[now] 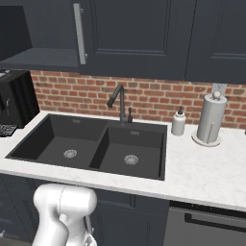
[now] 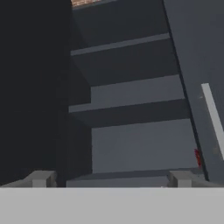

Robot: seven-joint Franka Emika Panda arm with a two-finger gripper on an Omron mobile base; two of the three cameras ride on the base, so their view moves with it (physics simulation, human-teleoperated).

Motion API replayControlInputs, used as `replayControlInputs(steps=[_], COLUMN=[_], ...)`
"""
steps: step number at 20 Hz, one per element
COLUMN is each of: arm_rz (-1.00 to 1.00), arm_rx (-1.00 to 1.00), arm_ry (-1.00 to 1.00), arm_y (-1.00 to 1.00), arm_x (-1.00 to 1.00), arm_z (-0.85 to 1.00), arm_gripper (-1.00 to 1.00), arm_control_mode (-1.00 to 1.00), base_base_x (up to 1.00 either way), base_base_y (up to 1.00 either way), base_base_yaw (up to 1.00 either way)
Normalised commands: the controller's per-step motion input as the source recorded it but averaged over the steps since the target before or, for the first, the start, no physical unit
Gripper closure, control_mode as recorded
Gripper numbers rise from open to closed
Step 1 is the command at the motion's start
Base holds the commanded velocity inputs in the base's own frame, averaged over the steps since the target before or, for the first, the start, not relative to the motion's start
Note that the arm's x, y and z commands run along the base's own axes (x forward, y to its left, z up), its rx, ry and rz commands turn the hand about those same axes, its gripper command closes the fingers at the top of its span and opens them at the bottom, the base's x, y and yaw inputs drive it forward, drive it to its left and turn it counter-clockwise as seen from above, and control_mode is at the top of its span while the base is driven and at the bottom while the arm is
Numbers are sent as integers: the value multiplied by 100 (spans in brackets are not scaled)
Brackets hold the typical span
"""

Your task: Pick the honey bottle and place it on the digital scale for weighing, and close the cabinet.

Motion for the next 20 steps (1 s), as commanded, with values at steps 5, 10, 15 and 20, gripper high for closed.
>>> replayControlInputs(steps=[5, 10, 15, 20], arm_rz=[0, 0, 0, 0], arm_rx=[7, 5, 4, 2], arm_ry=[-1, -1, -2, 0], arm_y=[30, 41, 44, 57], arm_x=[-69, -61, -66, -7], arm_z=[-13, -20, -12, -25], arm_gripper=[-100, -100, -100, -100], arm_control_mode=[-100, -100, -100, -100], base_base_x=[0, 0, 0, 0], base_base_y=[0, 0, 0, 0], base_base_yaw=[0, 0, 0, 0])
